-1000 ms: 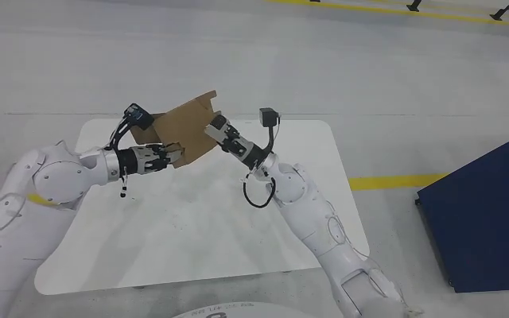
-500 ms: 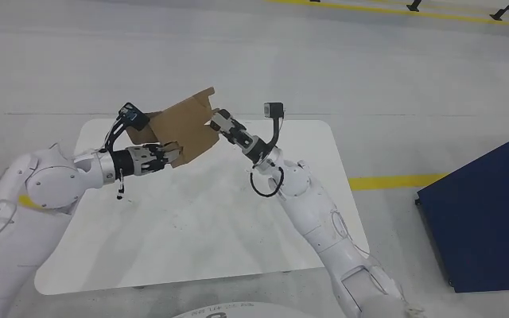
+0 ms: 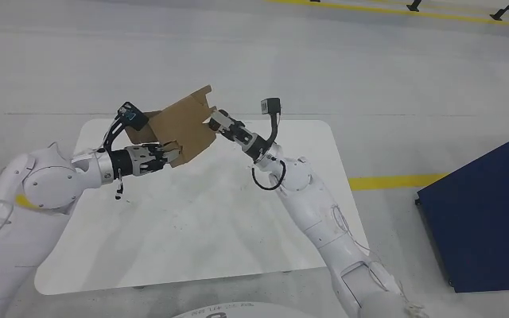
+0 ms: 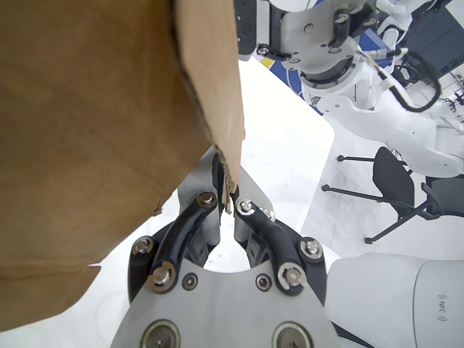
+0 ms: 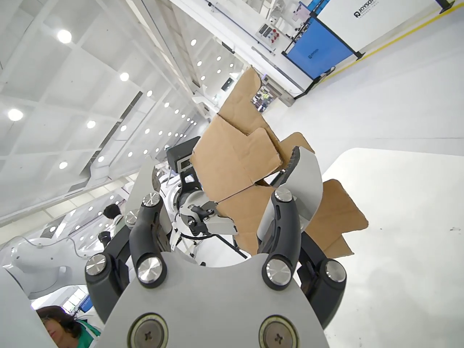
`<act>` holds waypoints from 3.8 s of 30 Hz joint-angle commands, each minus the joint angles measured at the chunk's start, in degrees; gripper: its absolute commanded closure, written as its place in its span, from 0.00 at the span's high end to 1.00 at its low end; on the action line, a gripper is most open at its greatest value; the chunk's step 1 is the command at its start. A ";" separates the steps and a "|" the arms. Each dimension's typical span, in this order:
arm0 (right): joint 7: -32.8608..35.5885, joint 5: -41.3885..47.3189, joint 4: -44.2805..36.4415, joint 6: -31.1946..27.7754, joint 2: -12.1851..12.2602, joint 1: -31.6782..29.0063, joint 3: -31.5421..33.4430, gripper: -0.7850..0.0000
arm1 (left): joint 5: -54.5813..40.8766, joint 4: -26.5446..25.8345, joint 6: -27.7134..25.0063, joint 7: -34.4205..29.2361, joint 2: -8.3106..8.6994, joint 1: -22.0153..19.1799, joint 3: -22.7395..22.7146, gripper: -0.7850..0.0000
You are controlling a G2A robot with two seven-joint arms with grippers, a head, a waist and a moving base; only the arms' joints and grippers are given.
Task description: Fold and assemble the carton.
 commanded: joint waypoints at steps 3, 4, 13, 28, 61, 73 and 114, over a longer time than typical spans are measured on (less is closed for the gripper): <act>3.82 3.87 0.89 0.93 -0.02 1.01 -0.37 0.74 | 0.05 -0.37 0.03 -0.13 0.08 0.00 0.06 0.00; 4.35 4.40 1.06 1.04 -0.02 1.22 -0.38 0.75 | 0.05 -0.45 0.10 -0.12 0.09 0.01 0.10 0.00; 7.67 10.62 1.56 0.90 -0.11 1.86 -0.26 0.68 | 0.51 -0.71 0.49 -0.01 0.15 -0.17 0.63 0.00; 18.44 22.07 0.22 0.22 0.90 0.25 3.59 0.50 | -1.22 2.06 0.34 -0.40 0.20 -1.35 1.17 0.00; -4.22 12.87 -0.07 0.12 -2.46 1.49 -4.67 0.94 | 40.89 1.35 20.43 4.01 -3.98 -6.01 19.34 0.00; -6.23 6.00 2.85 10.80 -3.20 4.63 -6.54 1.00 | 44.97 1.73 22.11 5.39 -4.68 -5.11 18.89 0.00; -7.93 -0.23 2.60 12.13 -3.93 3.85 -5.65 1.00 | 53.94 1.59 20.81 7.63 -6.54 -1.95 16.87 0.00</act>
